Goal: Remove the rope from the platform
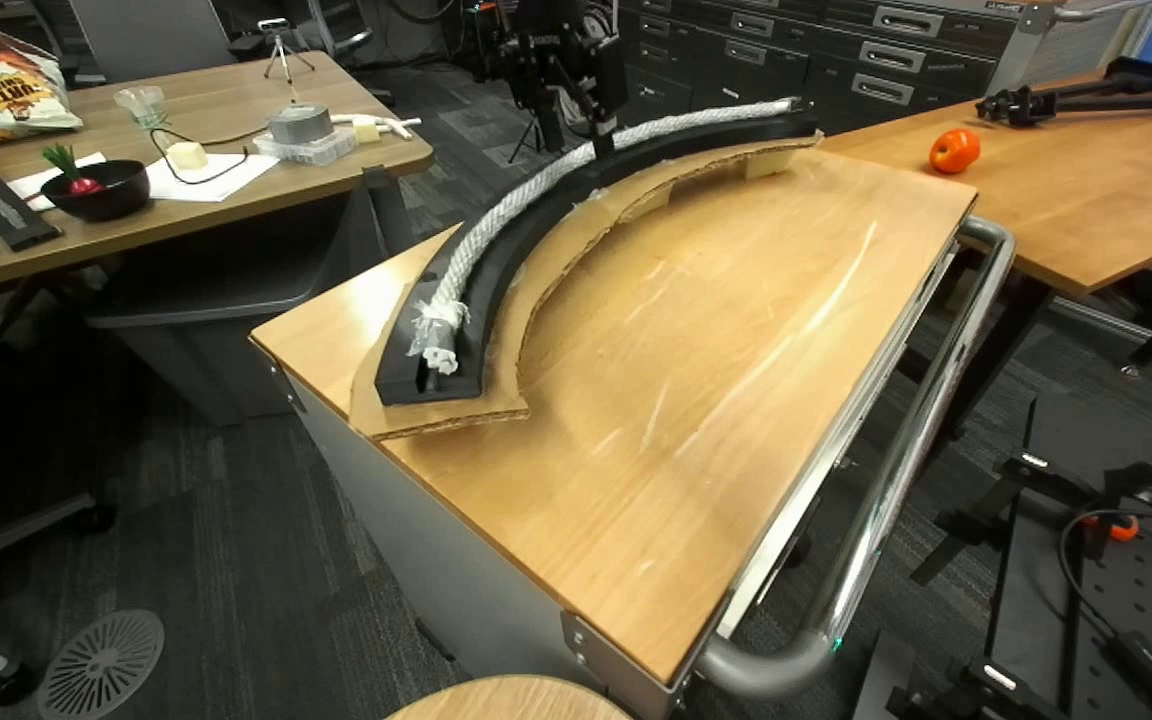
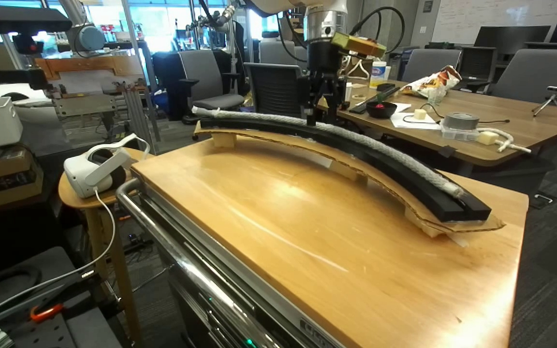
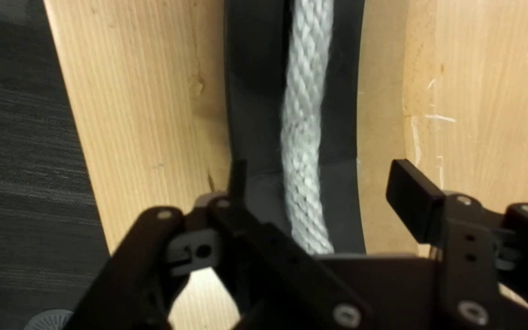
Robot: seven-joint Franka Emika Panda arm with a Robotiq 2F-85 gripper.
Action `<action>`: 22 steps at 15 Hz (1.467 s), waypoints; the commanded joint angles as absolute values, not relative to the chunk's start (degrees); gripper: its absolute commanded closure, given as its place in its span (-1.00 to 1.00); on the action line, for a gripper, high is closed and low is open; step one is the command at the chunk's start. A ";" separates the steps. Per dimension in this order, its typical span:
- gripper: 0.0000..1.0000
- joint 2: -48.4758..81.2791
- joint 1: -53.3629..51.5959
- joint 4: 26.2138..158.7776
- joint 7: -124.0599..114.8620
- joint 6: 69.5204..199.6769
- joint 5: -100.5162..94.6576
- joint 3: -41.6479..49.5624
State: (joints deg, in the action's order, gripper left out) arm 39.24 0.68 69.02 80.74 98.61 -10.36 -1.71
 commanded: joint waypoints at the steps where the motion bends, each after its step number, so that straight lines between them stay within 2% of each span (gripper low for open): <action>1: 0.10 42.08 2.54 63.24 81.60 93.44 -7.35 -3.00; 5: 0.70 43.02 3.34 61.11 81.26 91.58 -5.23 -3.25; 9: 0.85 43.16 3.77 60.21 80.90 90.67 -3.48 -3.46; 11: 0.74 42.10 3.79 61.02 80.61 90.34 -2.90 -3.57; 22: 0.76 30.42 3.28 75.96 69.81 83.80 0.79 -3.89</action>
State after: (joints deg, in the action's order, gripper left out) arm 33.37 3.34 69.89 74.11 85.69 -1.58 -3.21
